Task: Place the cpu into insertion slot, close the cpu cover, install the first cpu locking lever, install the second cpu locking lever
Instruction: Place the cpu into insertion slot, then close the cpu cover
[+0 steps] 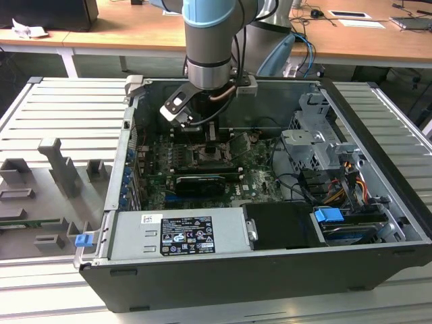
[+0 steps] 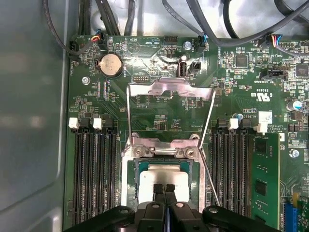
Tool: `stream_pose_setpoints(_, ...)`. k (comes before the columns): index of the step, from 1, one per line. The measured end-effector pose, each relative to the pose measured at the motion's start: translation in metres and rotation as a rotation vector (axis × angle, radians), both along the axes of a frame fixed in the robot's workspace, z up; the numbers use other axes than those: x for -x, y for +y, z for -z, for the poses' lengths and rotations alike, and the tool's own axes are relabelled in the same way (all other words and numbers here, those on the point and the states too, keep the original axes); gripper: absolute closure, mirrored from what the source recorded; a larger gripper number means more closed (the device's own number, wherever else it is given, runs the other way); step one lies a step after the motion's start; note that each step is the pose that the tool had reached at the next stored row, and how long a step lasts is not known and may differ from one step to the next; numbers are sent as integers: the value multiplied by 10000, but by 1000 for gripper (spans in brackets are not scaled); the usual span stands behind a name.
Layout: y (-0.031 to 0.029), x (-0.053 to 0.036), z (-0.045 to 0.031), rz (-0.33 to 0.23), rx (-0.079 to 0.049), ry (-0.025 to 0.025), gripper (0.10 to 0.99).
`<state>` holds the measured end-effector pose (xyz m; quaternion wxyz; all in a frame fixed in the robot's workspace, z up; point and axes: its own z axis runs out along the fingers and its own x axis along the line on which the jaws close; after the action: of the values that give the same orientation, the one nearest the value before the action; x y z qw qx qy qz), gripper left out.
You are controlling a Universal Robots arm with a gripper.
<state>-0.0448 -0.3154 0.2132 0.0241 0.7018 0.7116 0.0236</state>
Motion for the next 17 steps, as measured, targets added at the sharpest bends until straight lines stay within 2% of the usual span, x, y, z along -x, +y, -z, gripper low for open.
stream_pose_setpoints(17,0,0,-114,0,3,-2,980)
